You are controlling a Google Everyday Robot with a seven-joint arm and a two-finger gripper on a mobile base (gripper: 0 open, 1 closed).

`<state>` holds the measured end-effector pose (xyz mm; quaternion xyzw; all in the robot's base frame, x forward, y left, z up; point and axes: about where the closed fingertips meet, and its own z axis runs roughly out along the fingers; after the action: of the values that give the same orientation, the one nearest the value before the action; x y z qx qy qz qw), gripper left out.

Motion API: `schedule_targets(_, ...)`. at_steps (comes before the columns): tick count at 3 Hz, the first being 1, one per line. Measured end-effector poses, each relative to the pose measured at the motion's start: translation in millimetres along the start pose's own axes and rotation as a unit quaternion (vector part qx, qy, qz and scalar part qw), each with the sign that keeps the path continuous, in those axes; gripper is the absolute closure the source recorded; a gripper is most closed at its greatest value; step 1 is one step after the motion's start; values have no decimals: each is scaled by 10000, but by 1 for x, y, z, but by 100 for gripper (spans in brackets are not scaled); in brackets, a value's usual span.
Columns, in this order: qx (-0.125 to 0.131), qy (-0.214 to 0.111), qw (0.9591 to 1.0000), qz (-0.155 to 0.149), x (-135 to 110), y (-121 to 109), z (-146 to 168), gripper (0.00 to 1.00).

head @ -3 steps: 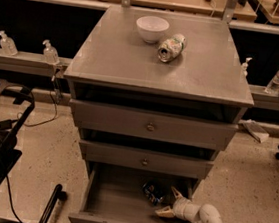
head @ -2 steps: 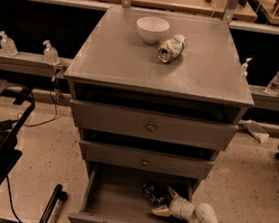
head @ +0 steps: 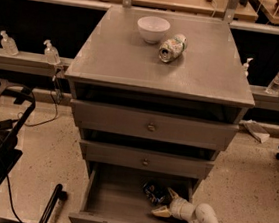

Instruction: Pick pepsi can from bottom drawer and place on counter

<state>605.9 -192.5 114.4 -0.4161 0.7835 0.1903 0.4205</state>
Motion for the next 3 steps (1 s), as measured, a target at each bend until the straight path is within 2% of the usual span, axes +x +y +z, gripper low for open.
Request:
schedule_targets(1,0,0,10000,0,0,0,0,18)
schedule_targets(3,0,-1,10000,1,-1,2,1,17)
